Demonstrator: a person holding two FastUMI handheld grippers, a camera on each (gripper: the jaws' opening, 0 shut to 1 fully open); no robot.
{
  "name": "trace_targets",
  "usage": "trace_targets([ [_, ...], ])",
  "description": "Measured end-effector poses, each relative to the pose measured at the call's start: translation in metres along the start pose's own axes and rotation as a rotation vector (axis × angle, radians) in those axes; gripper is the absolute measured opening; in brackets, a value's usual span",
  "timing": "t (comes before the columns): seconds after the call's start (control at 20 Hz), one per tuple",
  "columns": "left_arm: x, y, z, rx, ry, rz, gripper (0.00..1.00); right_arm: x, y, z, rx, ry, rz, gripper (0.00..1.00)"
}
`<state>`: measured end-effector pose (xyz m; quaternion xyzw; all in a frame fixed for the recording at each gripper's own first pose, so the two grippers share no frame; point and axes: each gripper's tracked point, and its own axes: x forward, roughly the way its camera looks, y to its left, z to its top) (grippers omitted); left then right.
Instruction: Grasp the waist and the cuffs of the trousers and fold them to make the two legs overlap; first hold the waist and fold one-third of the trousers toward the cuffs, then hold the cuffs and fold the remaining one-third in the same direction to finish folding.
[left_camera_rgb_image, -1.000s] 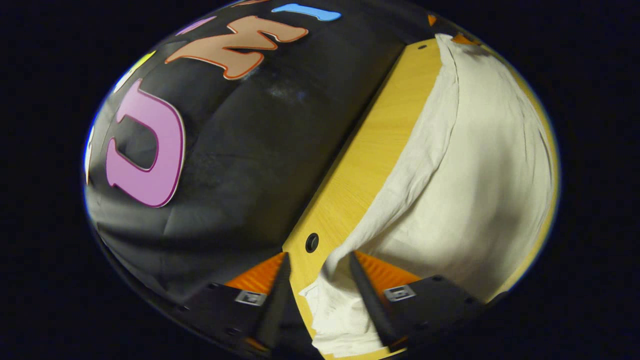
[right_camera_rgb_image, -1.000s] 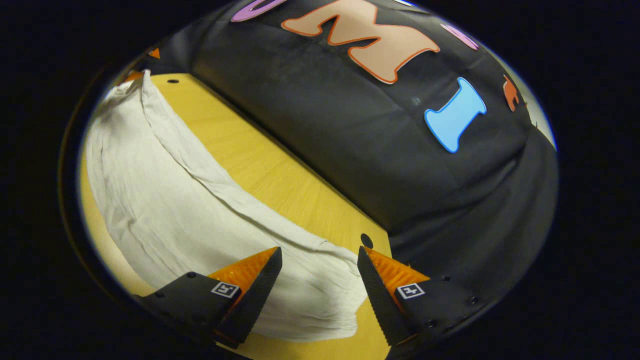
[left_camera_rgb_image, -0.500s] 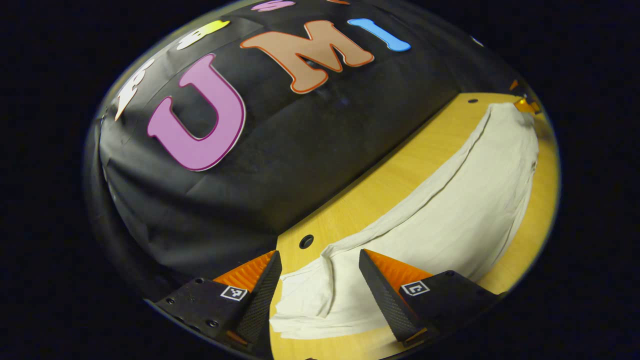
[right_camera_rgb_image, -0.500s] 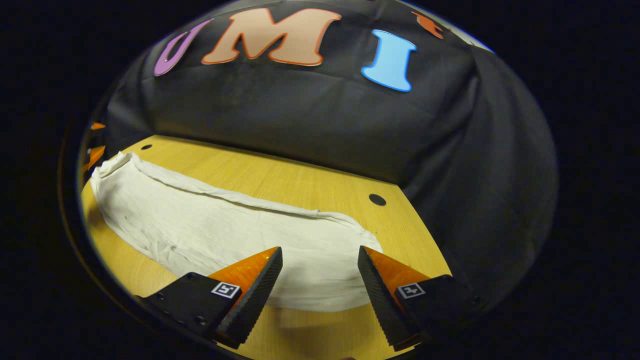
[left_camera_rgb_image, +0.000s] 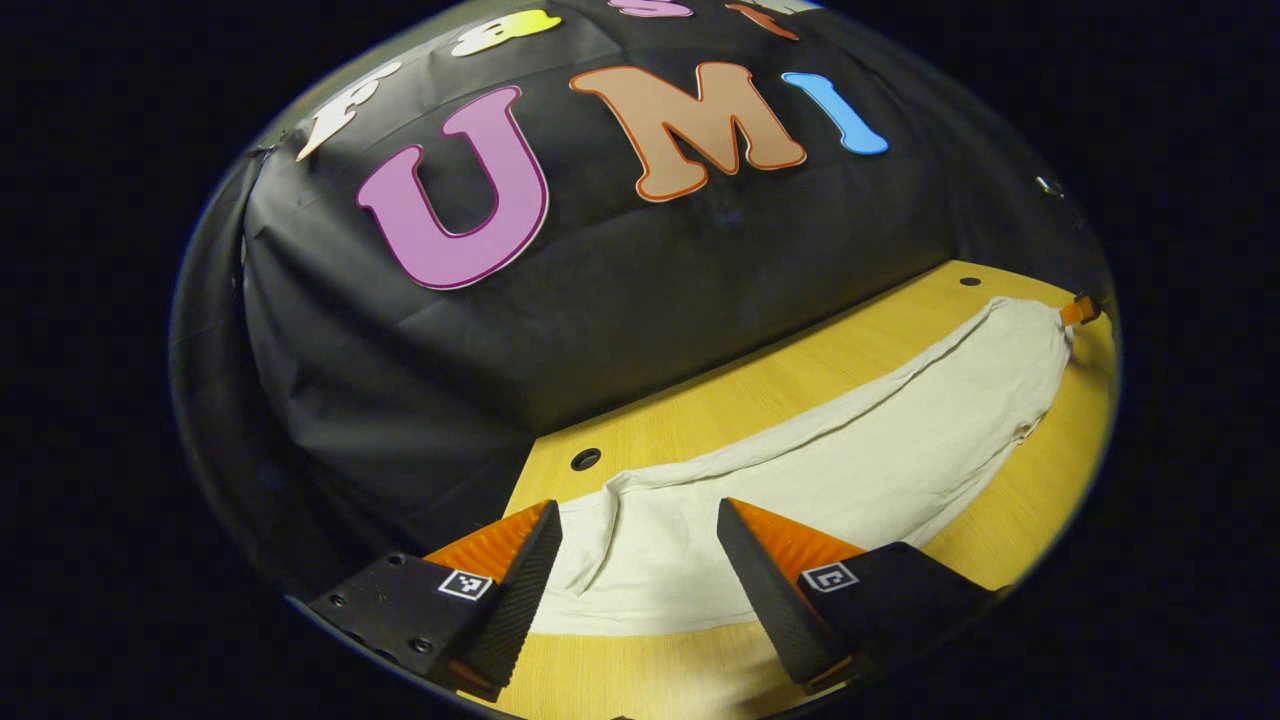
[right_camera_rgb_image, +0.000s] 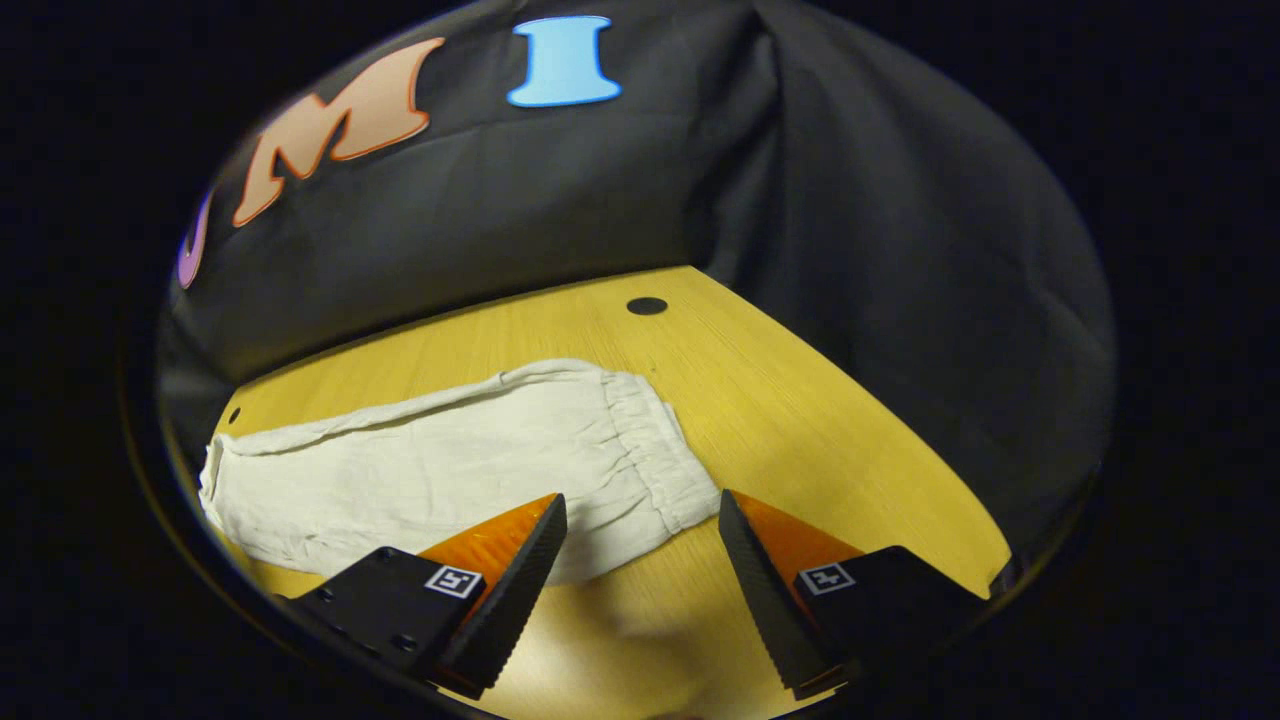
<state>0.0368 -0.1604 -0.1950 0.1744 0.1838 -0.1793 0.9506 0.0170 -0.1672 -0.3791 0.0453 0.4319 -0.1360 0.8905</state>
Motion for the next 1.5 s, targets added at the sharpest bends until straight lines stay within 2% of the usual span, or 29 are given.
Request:
trace_targets([
  [0.15, -0.008, -0.003, -0.002, -0.018, 0.007, 0.003, 0.96, 0.007, -0.002, -0.013, 0.12, 0.066, -0.007, 0.99],
  [0.25, -0.013, -0.004, -0.002, -0.026, 0.011, 0.005, 0.96, 0.015, 0.0, -0.02, 0.229, 0.117, -0.007, 0.93],
  [0.3, -0.014, -0.005, -0.002, -0.028, 0.014, 0.006, 0.96, 0.014, 0.003, -0.021, 0.279, 0.129, -0.005, 0.97],
  [0.35, -0.015, -0.007, -0.002, -0.03, 0.015, 0.004, 0.96, 0.022, 0.002, -0.013, 0.316, 0.111, -0.004, 0.93],
  [0.4, -0.017, -0.008, -0.001, -0.03, 0.016, 0.003, 0.96, 0.02, 0.004, -0.013, 0.35, 0.13, 0.009, 0.92],
  [0.45, -0.018, -0.008, -0.001, -0.028, 0.015, 0.003, 0.96, 0.024, 0.002, -0.007, 0.372, 0.117, 0.004, 0.97],
  [0.5, -0.018, -0.008, -0.001, -0.028, 0.014, 0.005, 0.96, 0.029, -0.003, -0.01, 0.387, 0.136, -0.012, 0.93],
  [0.55, -0.019, -0.008, -0.002, -0.031, 0.017, 0.005, 0.96, 0.028, -0.009, -0.009, 0.402, 0.139, -0.03, 0.8],
  [0.6, -0.02, -0.008, -0.003, -0.037, 0.02, 0.006, 0.96, 0.029, -0.011, -0.012, 0.417, 0.151, -0.031, 0.55],
  [0.65, -0.021, -0.008, -0.004, -0.043, 0.022, 0.005, 0.96, 0.029, -0.013, -0.013, 0.416, 0.164, -0.027, 0.58],
  [0.7, -0.021, -0.007, -0.006, -0.048, 0.026, 0.005, 0.96, 0.028, -0.016, -0.013, 0.416, 0.177, -0.024, 0.37],
  [0.75, -0.022, -0.008, -0.009, -0.048, 0.036, 0.005, 0.96, 0.029, -0.017, -0.006, 0.41, 0.164, -0.033, 0.27],
  [0.8, -0.022, -0.007, -0.012, -0.046, 0.044, 0.009, 0.96, 0.026, -0.021, -0.004, 0.391, 0.159, -0.044, 0.26],
  [0.85, -0.023, -0.006, -0.013, -0.048, 0.047, 0.01, 0.96, 0.021, -0.024, 0.0, 0.372, 0.151, -0.055, 0.21],
  [0.95, -0.025, -0.005, -0.016, -0.057, 0.049, 0.008, 0.96, 0.018, -0.026, 0.008, 0.34, 0.129, -0.072, 0.18],
  [1.0, -0.026, -0.004, -0.017, -0.061, 0.051, 0.009, 0.96, 0.018, -0.023, 0.008, 0.33, 0.116, -0.065, 0.24],
  [1.05, -0.025, -0.003, -0.018, -0.064, 0.054, 0.01, 0.96, 0.015, -0.021, 0.013, 0.321, 0.099, -0.054, 0.18],
  [1.1, -0.024, -0.002, -0.019, -0.066, 0.056, 0.012, 0.96, 0.012, -0.022, 0.02, 0.313, 0.077, -0.035, 0.18],
  [1.25, -0.023, 0.004, -0.023, -0.07, 0.065, 0.024, 0.96, -0.016, -0.017, 0.045, 0.267, -0.007, 0.033, 0.18],
  [1.5, -0.02, 0.007, -0.027, -0.123, 0.074, 0.032, 0.96, -0.065, 0.01, 0.075, 0.182, -0.104, 0.194, 0.18],
])
